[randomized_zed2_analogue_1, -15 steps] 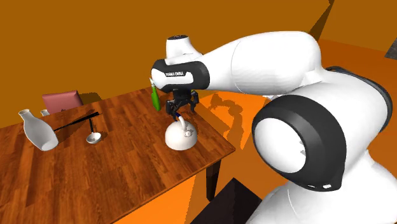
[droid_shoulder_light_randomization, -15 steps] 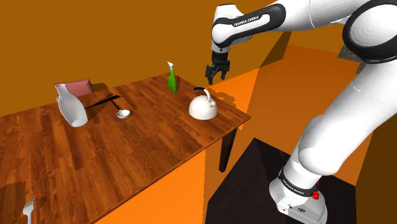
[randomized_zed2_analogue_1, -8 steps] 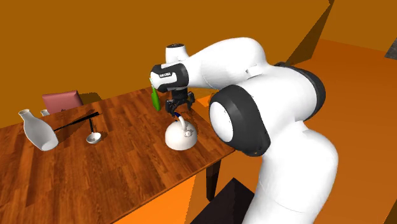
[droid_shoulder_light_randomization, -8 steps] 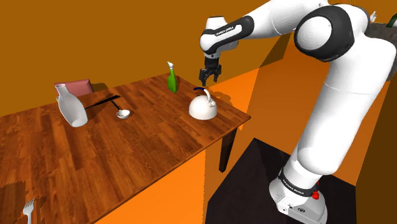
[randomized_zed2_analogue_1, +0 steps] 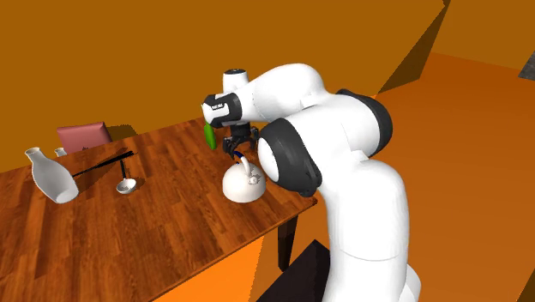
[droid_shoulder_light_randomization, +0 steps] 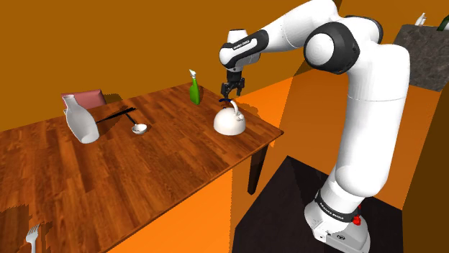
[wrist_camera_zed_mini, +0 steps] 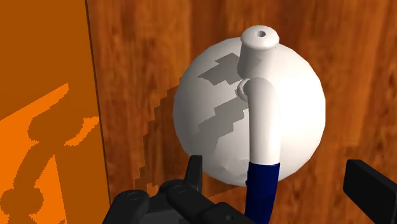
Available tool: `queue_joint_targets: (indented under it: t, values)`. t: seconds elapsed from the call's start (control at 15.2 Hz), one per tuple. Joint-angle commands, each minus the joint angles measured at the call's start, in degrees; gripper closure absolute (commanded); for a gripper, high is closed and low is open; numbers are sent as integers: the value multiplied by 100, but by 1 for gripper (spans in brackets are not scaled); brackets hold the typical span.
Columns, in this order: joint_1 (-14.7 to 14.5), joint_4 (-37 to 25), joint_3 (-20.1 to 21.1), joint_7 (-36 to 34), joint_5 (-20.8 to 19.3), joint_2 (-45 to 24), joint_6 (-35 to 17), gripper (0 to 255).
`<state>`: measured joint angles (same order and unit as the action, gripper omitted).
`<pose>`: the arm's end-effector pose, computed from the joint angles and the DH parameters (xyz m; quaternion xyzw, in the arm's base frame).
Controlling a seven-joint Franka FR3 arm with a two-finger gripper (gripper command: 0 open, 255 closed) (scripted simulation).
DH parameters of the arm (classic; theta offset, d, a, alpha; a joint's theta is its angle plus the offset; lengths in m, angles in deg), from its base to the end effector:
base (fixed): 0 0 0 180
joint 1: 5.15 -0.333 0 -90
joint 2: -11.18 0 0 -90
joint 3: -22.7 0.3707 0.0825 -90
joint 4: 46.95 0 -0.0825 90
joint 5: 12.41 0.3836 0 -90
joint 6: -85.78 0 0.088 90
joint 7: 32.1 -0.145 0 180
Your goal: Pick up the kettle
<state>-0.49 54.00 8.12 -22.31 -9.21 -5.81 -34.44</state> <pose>0.6268 -0.1997 0.4207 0.9956 -0.0895 0.0211 0.0181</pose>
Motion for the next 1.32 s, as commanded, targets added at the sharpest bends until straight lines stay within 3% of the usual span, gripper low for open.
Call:
queue_joint_targets:
  t: [0.0,0.26,0.33,0.92,1.25]
  values:
    - [5,103,5,13,16,-44,-148,0]
    - [11,202,14,25,41,-120,-321,0]
    - [6,210,15,19,39,-115,-324,255]
    - [11,201,14,25,41,-120,-321,255]
    - [0,1,-3,2,-5,22,17,255]
